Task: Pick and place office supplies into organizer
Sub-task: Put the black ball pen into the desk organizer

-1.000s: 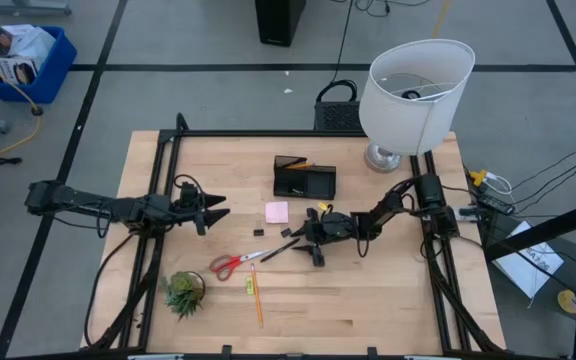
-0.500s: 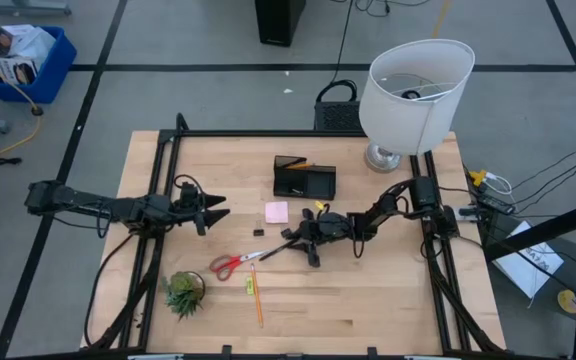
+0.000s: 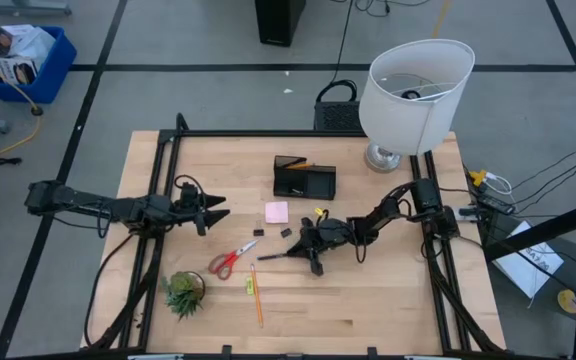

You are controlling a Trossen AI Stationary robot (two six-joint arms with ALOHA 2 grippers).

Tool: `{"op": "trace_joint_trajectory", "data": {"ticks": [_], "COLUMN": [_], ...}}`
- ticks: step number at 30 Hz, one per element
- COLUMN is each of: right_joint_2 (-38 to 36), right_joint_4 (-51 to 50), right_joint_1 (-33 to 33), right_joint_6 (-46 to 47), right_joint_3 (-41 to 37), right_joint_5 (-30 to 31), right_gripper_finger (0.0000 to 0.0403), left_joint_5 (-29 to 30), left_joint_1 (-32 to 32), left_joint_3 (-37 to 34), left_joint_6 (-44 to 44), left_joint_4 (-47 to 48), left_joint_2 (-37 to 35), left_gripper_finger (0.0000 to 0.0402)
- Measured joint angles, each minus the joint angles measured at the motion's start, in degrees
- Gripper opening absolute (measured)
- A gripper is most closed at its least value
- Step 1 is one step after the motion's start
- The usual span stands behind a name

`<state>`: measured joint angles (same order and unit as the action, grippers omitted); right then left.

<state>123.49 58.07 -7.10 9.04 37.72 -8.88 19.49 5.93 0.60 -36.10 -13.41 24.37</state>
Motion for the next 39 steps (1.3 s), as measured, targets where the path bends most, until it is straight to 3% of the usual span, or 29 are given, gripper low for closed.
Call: {"op": "trace_joint_trajectory", "data": {"ticks": [8,15,23,34,39], "right_joint_2": [-1.0,-6.9,-16.0,-27.7,-33.8], "right_joint_4": [9.1,6.2,-7.2,-13.9,-25.2], "right_joint_1": [-3.2,-4.3,-5.2,-4.4,-3.2], "right_joint_6": [-2.1,-4.7,-10.1,-20.8,-23.5], "right_joint_3": [-0.9,-1.2,-1.1,-0.8,2.3], "right_joint_5": [3.4,10.3,18.1,25.9,31.1], "right_gripper_finger": [0.0035,0.0036,0.003,0.0031,0.0034], "left_joint_5": [0.0,0.1,0.1,0.1,0.2], "left_joint_1": [0.0,0.0,0.0,0.0,0.0], "left_joint_3": [0.0,0.0,0.0,0.0,0.0], "left_joint_6": [0.1,0.0,0.2,0.0,0.2], "left_joint_4": [-0.1,-0.1,-0.1,-0.1,-0.1], "left_joint_2": [0.0,0.0,0.0,0.0,0.0], "left_gripper_finger": [0.0324,0.0324,0.0324,0.0324,0.0324]}}
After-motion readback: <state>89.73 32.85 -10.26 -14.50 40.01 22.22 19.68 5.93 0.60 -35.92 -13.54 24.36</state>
